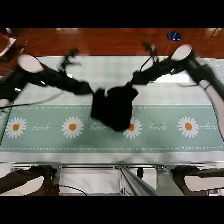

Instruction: Fold the shirts.

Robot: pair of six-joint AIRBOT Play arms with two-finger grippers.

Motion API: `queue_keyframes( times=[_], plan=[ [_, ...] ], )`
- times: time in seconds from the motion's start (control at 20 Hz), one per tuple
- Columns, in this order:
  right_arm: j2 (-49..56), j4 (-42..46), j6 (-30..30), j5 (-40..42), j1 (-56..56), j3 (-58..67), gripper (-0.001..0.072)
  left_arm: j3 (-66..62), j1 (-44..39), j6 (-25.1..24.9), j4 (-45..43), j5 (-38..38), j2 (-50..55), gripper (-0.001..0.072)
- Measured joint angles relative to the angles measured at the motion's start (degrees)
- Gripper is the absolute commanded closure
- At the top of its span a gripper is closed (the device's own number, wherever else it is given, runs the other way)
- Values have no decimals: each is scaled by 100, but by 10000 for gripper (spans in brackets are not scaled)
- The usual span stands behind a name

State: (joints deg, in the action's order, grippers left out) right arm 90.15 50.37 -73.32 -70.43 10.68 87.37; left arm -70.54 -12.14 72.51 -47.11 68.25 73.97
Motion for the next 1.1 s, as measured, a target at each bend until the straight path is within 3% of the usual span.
queue_keyframes(
  times=[0.25,0.65,0.9,1.1],
  plan=[
    [-1537,1222,-444,17,-273,1668,683,-1563,1349,428,0,-680,-1370,688],
    [-4319,3141,-1029,-101,-341,2188,683,-2371,3394,557,-420,-990,-3541,688],
    [-5243,3394,-1239,-1261,-348,1967,683,-2221,3233,575,-1069,-782,-4439,688],
    [-5796,3447,-1519,-1843,-348,730,683,-1283,2865,715,-1351,-275,-4745,687]
  ],
)
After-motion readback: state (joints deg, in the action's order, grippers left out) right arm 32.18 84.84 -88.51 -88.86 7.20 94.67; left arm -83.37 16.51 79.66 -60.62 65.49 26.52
